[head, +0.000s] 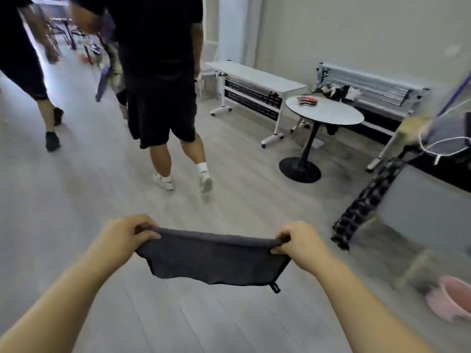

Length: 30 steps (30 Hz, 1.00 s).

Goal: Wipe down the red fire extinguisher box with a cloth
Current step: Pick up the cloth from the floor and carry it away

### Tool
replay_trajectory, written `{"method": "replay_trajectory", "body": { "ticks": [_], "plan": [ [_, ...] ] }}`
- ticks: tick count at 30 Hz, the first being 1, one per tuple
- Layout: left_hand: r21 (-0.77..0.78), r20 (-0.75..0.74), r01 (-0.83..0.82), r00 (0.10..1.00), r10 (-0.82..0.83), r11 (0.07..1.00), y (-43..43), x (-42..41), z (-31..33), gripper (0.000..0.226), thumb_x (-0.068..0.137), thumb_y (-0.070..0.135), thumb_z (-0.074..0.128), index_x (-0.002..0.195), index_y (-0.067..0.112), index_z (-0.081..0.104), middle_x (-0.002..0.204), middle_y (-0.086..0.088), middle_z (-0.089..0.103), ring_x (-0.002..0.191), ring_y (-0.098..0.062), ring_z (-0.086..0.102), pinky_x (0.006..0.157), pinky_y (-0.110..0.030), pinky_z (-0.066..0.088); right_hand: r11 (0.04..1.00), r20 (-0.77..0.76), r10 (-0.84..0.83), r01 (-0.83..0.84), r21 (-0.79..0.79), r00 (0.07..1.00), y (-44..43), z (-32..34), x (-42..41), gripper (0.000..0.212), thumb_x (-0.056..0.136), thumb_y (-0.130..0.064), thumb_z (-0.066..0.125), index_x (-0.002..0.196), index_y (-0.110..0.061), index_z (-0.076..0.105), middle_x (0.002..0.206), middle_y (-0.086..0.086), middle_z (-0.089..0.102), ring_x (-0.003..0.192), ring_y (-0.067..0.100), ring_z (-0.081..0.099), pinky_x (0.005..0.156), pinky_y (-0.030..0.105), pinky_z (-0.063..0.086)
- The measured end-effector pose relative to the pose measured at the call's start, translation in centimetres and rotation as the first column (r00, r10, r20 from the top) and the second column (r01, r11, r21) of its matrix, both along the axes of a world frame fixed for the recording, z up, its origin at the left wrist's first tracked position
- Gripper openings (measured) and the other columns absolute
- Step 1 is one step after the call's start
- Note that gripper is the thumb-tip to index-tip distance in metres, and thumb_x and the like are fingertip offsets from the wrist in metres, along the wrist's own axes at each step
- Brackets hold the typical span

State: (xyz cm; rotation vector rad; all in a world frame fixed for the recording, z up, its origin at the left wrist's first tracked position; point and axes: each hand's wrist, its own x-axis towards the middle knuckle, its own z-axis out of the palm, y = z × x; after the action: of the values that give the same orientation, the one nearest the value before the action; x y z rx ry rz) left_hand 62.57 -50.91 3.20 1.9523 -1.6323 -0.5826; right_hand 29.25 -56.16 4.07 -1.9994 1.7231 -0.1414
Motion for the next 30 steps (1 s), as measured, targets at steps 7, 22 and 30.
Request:
{"method": "replay_trajectory", "body": {
  "ticks": [7, 22, 30],
  "plan": [
    [-0.033, 0.032, 0.104, 0.994, -0.103, 0.994, -11.1, -7.7, 0.4, 0.015, 0.078, 0.006, 0.071, 0.075, 0.021, 0.070, 0.077, 0.000, 0.070, 0.075, -0.016, 0.060, 0.062, -0.018, 0.039, 0.984, 0.078, -0.179, 0.180, -0.005, 0.981, -6.4, 1.3, -8.5, 0.014, 0.071, -0.012, 0.081, 0.079, -0.017, 0.071, 0.080, -0.003, 0.066, 0.078, 0.014, 0.059, 0.059, 0.021, 0.041],
    [0.042, -0.286, 0.257, 0.929, -0.235, 0.966, -37.5, -13.1, -0.8, 0.006, 0.087, 0.016, 0.065, 0.081, 0.017, 0.067, 0.070, -0.008, 0.071, 0.065, -0.029, 0.066, 0.063, -0.037, 0.052, 0.814, 0.514, -0.554, 0.557, 0.166, 0.655, -25.6, 0.9, -14.3, 0.014, 0.082, -0.015, 0.074, 0.083, -0.002, 0.070, 0.069, 0.006, 0.067, 0.054, 0.013, 0.060, 0.043, 0.018, 0.043],
    [-0.011, -0.394, 0.442, 0.823, -0.410, 0.897, -51.4, -19.0, 0.8, 0.014, 0.087, 0.001, 0.061, 0.080, 0.012, 0.067, 0.074, -0.017, 0.066, 0.057, -0.013, 0.059, 0.048, -0.019, 0.049, 0.821, 0.423, -0.483, 0.565, -0.088, 0.767, -38.3, 1.0, -12.8, 0.025, 0.082, -0.013, 0.071, 0.069, -0.022, 0.052, 0.064, -0.007, 0.054, 0.056, 0.008, 0.047, 0.055, 0.023, 0.036]
  ]
}}
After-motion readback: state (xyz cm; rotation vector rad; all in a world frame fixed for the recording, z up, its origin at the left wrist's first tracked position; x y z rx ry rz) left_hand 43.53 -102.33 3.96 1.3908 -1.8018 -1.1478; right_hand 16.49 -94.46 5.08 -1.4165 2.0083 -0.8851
